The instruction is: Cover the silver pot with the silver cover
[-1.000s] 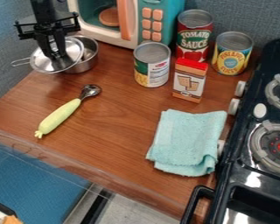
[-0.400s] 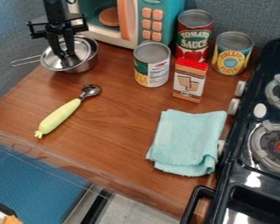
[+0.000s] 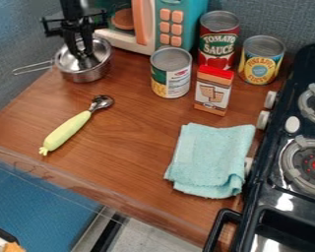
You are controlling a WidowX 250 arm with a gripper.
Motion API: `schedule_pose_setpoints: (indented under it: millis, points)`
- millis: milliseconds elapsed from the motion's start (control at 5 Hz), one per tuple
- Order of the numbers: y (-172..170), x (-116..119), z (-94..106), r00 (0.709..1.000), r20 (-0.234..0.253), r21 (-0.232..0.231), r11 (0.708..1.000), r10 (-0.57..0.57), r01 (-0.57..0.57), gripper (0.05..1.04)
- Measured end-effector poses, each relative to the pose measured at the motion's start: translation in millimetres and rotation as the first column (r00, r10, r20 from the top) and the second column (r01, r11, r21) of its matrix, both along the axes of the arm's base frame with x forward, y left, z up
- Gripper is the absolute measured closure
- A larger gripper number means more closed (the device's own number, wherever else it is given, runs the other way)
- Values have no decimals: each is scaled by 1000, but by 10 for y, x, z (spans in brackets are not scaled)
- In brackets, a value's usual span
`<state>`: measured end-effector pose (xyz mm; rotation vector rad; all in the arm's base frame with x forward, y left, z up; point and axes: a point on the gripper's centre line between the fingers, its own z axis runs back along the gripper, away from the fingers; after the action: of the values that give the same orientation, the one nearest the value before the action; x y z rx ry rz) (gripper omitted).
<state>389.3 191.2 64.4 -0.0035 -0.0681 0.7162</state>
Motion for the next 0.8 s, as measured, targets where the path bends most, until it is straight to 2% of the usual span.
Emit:
schedule_pose_setpoints:
  millis: [200, 800]
  points:
    - [-51, 91, -29, 1000, -3, -11, 1000, -1, 1, 811]
    - [-29, 235, -73, 1000, -6, 2, 1000, -5, 5, 811]
